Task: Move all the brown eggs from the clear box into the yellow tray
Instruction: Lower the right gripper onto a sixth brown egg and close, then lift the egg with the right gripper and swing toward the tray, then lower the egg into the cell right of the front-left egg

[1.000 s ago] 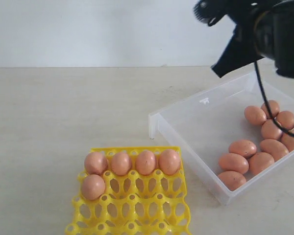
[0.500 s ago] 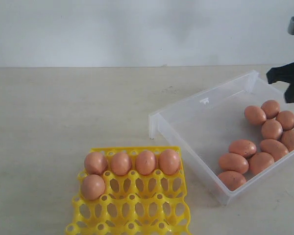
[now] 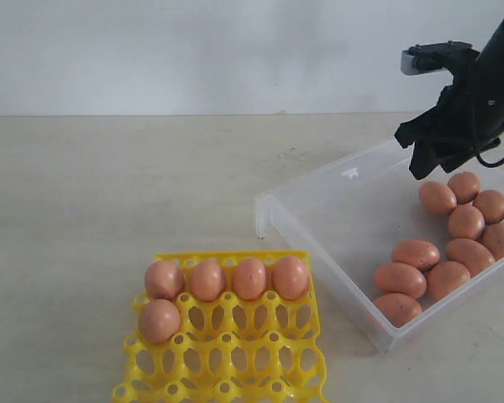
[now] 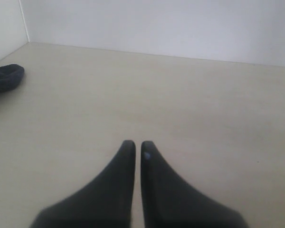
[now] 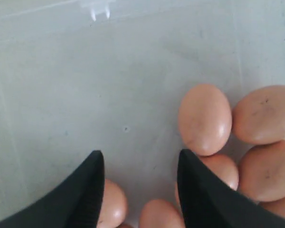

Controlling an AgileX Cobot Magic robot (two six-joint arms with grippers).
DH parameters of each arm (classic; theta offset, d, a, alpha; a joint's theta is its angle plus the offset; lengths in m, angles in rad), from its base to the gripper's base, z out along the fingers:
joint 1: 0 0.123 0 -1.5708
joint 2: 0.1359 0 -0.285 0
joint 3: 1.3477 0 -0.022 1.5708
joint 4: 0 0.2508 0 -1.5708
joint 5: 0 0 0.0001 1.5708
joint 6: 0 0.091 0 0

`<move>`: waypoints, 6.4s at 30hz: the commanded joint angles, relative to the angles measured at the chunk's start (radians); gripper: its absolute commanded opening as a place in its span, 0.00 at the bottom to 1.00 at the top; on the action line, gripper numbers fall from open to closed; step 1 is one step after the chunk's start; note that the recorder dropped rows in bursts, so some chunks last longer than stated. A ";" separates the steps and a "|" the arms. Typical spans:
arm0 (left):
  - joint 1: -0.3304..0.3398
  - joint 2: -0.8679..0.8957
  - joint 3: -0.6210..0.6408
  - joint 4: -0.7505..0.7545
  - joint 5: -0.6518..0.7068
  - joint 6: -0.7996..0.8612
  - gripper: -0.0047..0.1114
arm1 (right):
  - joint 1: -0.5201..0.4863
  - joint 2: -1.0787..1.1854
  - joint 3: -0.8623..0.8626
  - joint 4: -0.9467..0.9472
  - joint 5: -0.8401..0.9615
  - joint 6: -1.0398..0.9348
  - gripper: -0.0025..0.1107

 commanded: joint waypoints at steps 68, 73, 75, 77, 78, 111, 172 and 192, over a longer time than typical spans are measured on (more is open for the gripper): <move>-0.009 -0.003 0.004 0.000 -0.003 0.004 0.08 | -0.001 0.050 -0.009 -0.088 0.086 0.220 0.39; -0.009 -0.003 0.004 0.000 -0.003 0.004 0.08 | -0.001 0.113 -0.009 -0.082 0.072 0.228 0.39; -0.009 -0.003 0.004 0.000 -0.003 0.004 0.08 | -0.001 0.133 -0.009 -0.082 0.060 0.228 0.39; -0.009 -0.003 0.004 0.000 -0.003 0.004 0.08 | -0.001 0.151 -0.009 -0.086 0.044 0.228 0.39; -0.009 -0.003 0.004 0.000 -0.003 0.004 0.08 | -0.001 0.159 -0.009 -0.087 0.042 0.228 0.39; -0.009 -0.003 0.004 0.000 -0.003 0.004 0.08 | -0.001 0.218 -0.009 -0.077 -0.021 0.206 0.02; -0.009 -0.003 0.004 0.000 -0.003 0.004 0.08 | 0.522 -0.357 0.739 -1.528 -1.903 1.595 0.02; -0.009 -0.003 0.004 0.000 -0.003 0.004 0.08 | 0.530 -0.083 0.739 -1.274 -1.787 1.280 0.02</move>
